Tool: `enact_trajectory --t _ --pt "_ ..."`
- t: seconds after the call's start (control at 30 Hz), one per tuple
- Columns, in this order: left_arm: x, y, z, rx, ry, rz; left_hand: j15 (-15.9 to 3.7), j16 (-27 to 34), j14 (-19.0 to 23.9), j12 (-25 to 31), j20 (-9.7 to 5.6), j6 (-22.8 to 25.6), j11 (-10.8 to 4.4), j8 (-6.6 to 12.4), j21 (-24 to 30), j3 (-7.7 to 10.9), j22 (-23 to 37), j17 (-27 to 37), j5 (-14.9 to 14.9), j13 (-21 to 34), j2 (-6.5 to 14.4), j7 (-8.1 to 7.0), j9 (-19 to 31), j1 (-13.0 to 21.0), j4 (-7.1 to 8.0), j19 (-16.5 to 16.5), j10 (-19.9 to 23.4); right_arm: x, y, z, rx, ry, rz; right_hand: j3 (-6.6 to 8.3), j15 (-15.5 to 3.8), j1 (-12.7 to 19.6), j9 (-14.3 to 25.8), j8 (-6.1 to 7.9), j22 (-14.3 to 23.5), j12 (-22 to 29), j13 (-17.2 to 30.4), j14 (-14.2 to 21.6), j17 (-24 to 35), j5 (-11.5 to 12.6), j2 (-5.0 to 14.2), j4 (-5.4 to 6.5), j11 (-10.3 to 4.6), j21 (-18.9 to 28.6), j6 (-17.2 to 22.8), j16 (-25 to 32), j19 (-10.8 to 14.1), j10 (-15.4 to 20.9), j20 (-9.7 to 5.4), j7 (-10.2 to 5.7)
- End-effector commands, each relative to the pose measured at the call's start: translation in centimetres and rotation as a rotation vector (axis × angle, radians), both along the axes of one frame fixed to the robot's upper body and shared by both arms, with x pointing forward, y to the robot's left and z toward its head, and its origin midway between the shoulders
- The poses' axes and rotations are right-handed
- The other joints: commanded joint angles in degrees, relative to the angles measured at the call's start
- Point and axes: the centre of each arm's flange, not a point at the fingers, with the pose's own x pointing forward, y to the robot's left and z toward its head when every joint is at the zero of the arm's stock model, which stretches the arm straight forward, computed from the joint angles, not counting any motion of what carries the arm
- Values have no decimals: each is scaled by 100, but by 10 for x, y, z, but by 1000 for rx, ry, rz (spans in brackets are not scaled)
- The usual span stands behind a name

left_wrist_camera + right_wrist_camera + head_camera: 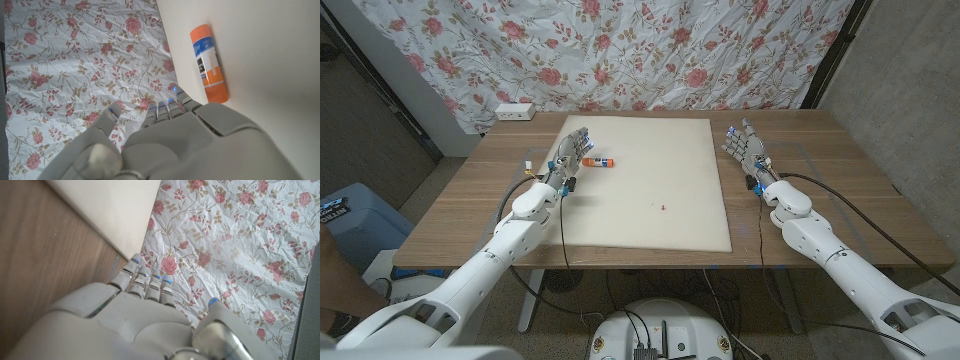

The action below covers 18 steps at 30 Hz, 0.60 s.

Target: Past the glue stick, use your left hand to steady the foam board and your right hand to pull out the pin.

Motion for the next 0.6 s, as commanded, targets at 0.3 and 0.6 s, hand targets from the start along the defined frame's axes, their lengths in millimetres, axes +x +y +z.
enact_trajectory --t 0.3,0.6 --pt "-13 1 6 80 11 24 -47 27 29 22 -19 37 -50 14 -41 4 16 39 29 14 482 -18 24 -135 125 -3 83 -7 21 2 -45 -30 0 67 -42 81 7 38 20 45 -9 -11 -45 22 29 -34 -36 36 46 37 -30 33 -22 -7" --pt "-16 -1 2 66 -22 44 -109 40 115 38 -33 103 -85 23 -72 38 15 27 39 11 495 -45 22 -154 147 53 183 -22 21 4 -125 -63 -24 94 -69 113 5 49 18 54 -29 7 -89 19 49 -73 -56 45 71 53 -34 45 -59 -42"
